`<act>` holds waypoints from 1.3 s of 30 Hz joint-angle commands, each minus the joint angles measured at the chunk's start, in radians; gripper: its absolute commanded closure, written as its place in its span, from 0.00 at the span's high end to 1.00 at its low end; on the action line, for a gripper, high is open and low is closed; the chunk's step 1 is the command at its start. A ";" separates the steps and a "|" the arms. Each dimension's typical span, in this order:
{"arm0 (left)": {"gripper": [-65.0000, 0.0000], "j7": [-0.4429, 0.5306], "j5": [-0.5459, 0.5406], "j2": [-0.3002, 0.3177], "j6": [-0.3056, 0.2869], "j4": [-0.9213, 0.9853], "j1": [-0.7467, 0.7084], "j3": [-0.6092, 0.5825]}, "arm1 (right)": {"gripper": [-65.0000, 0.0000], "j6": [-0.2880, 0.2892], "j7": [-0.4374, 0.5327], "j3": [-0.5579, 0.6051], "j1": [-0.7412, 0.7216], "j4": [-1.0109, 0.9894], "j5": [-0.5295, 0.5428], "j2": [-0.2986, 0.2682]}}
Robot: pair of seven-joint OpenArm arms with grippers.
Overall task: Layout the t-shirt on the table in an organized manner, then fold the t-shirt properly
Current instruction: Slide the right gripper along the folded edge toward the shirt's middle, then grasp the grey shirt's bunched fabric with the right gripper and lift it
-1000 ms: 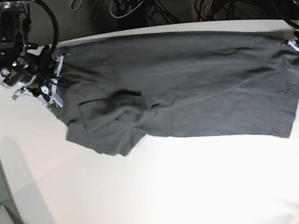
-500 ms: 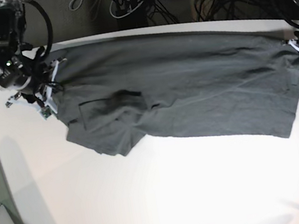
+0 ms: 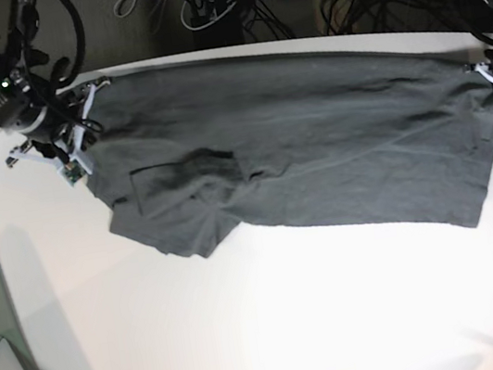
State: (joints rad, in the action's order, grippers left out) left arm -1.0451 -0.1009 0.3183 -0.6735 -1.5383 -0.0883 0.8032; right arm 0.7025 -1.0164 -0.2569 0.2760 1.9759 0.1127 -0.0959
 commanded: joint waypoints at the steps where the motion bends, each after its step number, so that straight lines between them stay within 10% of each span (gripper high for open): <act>1: 0.01 0.012 -0.006 0.022 0.005 -0.021 0.009 0.006 | 0.14 -0.004 0.021 -0.002 -0.017 0.003 0.015 0.003; 12: 0.01 0.012 -0.007 0.022 0.005 -0.021 0.008 0.006 | 0.48 -0.004 0.021 -0.005 -0.110 -0.120 0.014 0.017; 39: 0.01 0.012 -0.004 0.002 0.005 -0.021 0.017 0.005 | 0.40 -0.004 0.034 -0.005 -0.160 -0.290 0.015 -0.023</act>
State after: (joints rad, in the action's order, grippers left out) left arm -1.0439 -0.0978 0.2993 -0.6735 -1.5394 -0.0830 0.8024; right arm 0.7021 -0.9943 -0.2592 0.1276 1.6688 0.1173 -0.1104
